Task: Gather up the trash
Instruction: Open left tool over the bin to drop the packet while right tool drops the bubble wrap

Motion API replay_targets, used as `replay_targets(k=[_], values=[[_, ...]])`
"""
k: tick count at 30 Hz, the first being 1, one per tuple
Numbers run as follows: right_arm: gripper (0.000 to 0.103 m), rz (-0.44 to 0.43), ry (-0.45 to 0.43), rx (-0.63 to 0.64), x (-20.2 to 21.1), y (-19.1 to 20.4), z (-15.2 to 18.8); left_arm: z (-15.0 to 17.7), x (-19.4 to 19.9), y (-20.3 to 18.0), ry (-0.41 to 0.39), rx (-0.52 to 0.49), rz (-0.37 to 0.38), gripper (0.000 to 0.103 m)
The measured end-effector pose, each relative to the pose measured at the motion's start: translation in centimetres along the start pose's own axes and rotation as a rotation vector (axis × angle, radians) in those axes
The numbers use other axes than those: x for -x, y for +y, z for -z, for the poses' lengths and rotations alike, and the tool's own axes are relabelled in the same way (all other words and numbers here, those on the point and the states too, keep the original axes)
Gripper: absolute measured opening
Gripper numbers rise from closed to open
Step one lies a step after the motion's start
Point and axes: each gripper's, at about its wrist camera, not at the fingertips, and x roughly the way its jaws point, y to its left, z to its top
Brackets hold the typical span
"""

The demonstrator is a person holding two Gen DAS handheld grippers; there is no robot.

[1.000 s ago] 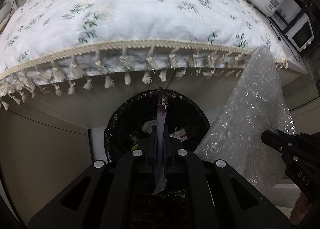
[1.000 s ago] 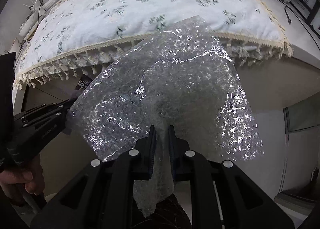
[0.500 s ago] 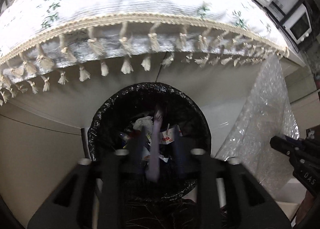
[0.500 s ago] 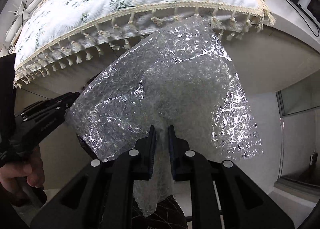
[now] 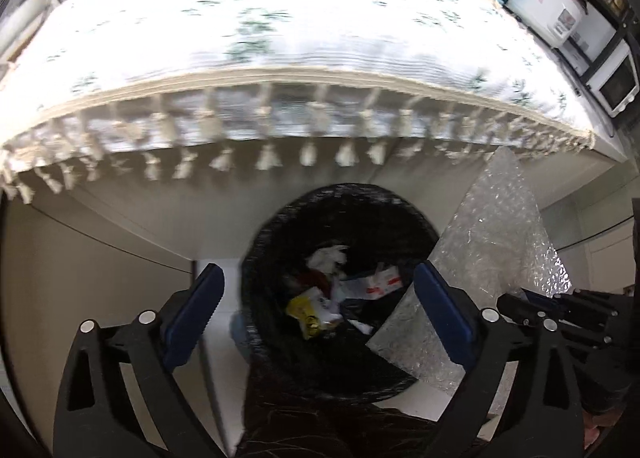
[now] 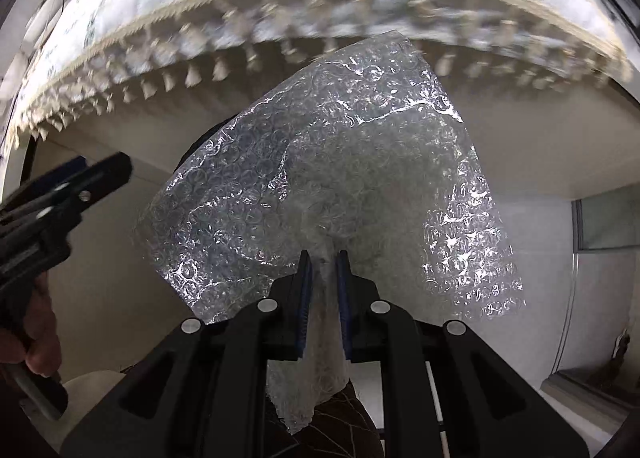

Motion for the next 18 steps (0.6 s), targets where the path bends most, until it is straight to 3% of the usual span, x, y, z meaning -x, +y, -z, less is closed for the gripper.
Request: replay_targets(k=[10,18], values=[[0.013,-0.013,0.048,0.059,-3.4,3.2,-2.3,1.5,-1.0,4.0,0.051,0.05,-0.046,0.097],[0.043,-0.015,0.032,0.069,-4.1,4.4,-3.9,1.6,-2.0,5.1,0.076,0.08,-0.042,0.097]])
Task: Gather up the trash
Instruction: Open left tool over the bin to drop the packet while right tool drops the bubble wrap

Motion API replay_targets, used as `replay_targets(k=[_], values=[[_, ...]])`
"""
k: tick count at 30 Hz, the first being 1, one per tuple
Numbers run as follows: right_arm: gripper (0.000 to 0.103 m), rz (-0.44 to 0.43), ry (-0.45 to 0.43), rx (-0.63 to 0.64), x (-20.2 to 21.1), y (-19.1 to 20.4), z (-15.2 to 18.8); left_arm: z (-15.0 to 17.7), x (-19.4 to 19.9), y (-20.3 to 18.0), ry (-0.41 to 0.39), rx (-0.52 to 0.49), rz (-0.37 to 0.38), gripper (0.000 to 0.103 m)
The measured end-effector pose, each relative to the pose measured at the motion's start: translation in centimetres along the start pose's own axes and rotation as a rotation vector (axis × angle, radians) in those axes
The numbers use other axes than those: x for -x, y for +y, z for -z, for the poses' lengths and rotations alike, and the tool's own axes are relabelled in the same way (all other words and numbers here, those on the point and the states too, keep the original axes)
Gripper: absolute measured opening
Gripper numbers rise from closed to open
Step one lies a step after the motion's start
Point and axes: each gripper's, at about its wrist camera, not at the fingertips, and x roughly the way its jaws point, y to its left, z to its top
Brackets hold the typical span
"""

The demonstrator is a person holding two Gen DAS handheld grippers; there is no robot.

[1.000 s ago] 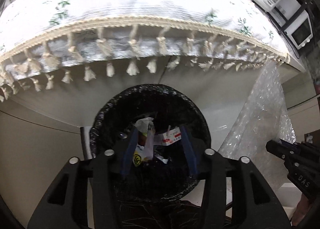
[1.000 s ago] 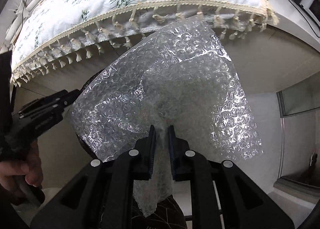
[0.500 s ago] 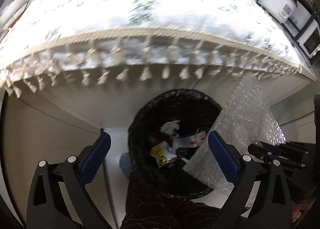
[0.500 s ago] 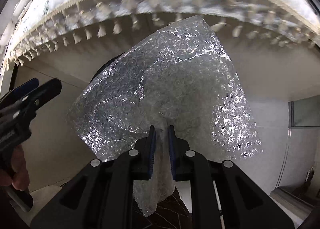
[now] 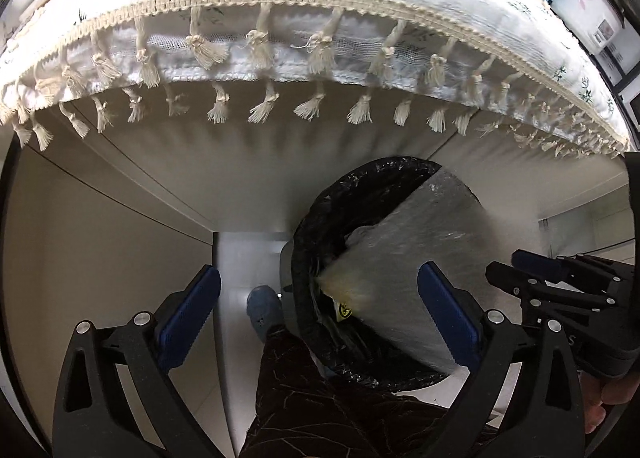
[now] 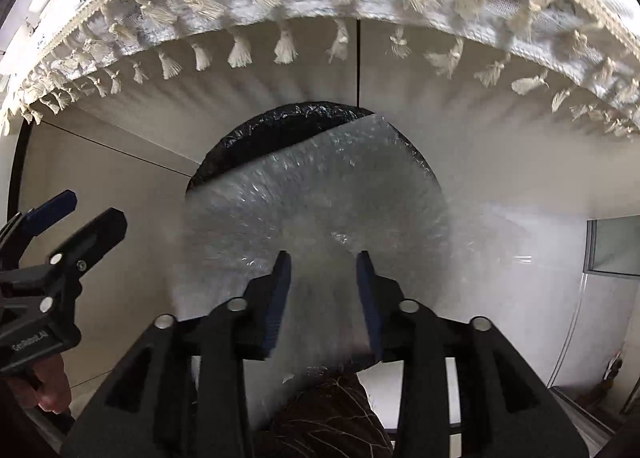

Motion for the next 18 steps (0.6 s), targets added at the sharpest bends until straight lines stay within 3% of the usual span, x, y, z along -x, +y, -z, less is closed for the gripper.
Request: replay_targets(k=[8,14,18], values=[[0.08,-0.001,-0.098,-0.051,4.9,-1.8,-0.4,-0.8,0.4,-0.8,0.0,0.003,0.015,0.097],[0.094,0.004,-0.213,-0.07,12.4,-3.0,-0.6,-2.2,6.1,-1.7,-0.047,0.013,0.03,0.097],[0.095,0.008,-0.273,-0.083,17.7,-3.2,-0.3,-3.2,10.7,-2.5,-0.074,0.006,0.01,0.097]])
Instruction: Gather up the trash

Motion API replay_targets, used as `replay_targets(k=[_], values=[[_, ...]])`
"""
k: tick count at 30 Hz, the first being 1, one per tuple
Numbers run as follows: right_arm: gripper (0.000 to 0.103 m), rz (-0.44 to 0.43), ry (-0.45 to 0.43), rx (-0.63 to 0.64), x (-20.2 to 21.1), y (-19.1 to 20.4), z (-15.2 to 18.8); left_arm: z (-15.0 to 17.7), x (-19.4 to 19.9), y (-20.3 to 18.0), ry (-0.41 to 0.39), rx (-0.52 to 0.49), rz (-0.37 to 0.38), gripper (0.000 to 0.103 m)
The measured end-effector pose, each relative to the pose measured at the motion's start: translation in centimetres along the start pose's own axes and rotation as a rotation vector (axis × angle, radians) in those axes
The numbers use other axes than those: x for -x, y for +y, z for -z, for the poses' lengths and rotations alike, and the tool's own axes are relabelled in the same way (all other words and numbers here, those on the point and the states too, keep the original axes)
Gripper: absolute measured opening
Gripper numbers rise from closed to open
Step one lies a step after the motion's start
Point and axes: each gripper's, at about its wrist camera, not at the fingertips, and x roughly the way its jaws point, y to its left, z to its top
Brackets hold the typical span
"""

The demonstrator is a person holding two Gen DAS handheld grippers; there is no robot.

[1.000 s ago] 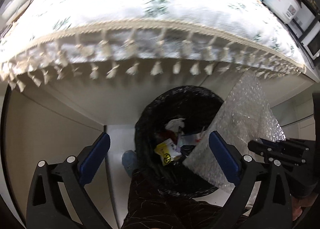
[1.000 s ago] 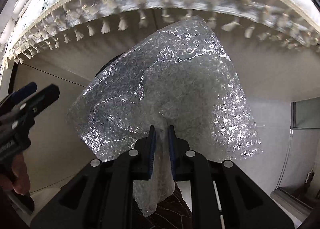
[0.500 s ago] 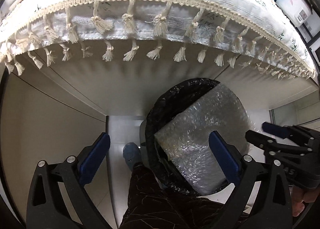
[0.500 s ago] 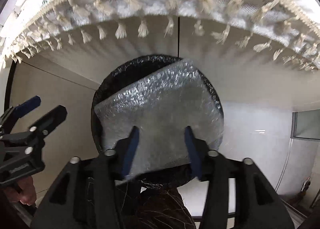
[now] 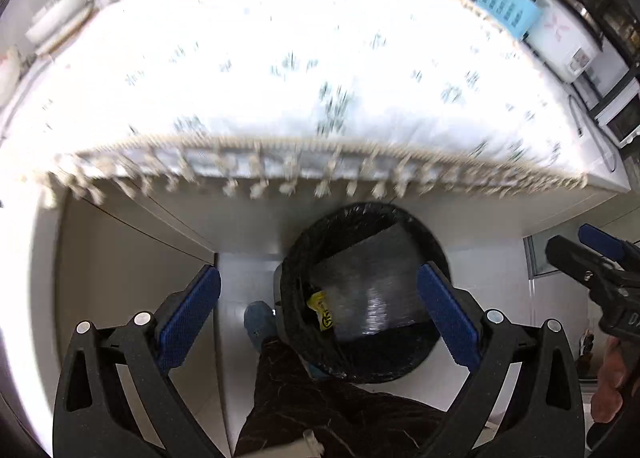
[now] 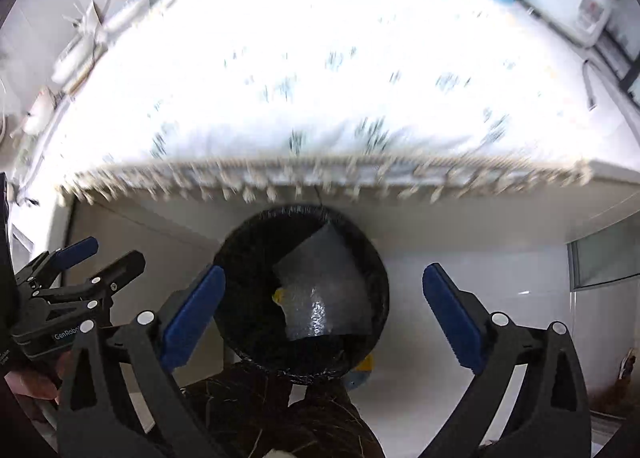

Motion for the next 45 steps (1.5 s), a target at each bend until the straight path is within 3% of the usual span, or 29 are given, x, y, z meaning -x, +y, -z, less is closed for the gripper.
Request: replay_targets(k=[6,12,45], values=[[0.095,0.004,-0.043,-0.032,6.8,-0.6,-0.1,-1.1,5.8,-1.0,-0.01,0.02,0.012,0.097],[0.095,0.026,-0.063,-0.019,10.2,0.1,0.4,-1.1,9.7,-1.7,-0.055,0.011,-0.011,0.097],[0.095,0.047,-0.022,-0.007,9.3,-0.5,0.3,-1.0,10.0,-2.7,-0.043,-0.006,-0.02,0.097]])
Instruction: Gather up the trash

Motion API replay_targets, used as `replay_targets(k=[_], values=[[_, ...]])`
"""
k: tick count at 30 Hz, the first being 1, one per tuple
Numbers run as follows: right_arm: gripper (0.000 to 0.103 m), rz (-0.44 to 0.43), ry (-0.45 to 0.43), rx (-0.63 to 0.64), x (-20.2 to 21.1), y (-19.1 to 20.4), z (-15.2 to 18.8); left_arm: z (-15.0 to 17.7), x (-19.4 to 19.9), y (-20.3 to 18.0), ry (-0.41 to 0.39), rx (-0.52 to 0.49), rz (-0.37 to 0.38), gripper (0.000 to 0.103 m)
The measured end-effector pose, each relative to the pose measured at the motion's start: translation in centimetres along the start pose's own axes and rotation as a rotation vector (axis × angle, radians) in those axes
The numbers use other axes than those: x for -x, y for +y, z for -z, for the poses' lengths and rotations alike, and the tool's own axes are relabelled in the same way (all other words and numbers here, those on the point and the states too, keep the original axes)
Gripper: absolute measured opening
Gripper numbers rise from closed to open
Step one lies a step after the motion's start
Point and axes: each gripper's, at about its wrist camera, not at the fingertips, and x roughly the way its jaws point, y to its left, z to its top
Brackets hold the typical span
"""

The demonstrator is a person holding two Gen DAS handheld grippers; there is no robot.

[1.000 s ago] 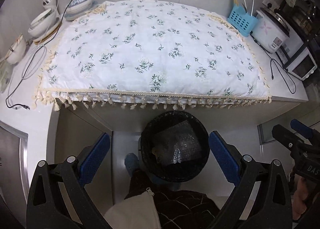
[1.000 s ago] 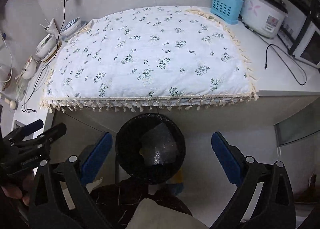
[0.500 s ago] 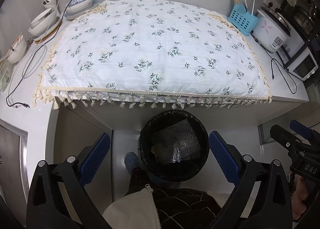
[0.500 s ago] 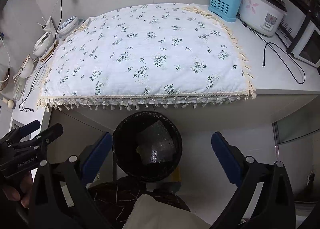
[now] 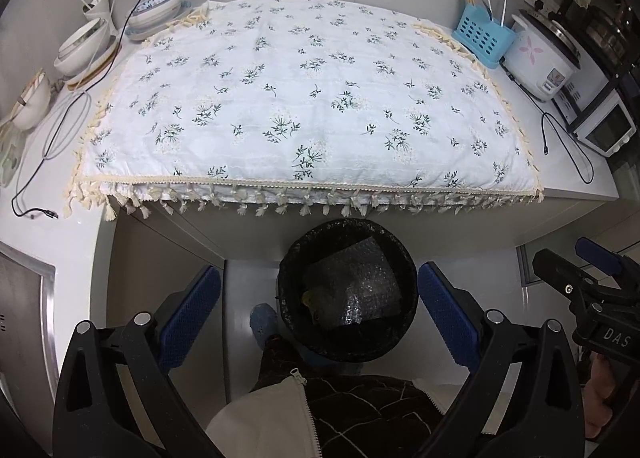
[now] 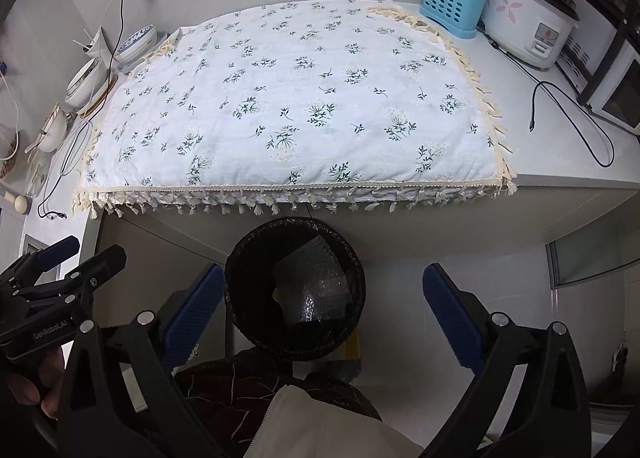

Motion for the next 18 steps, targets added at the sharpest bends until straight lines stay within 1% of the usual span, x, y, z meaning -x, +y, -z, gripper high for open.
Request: replay_targets(k=[18], values=[[0.095,0.0,0.008,0.003,-0.16,-0.01,-0.06,-0.09,0.0,-0.16,0.004,-0.024,-0.001,0.097]])
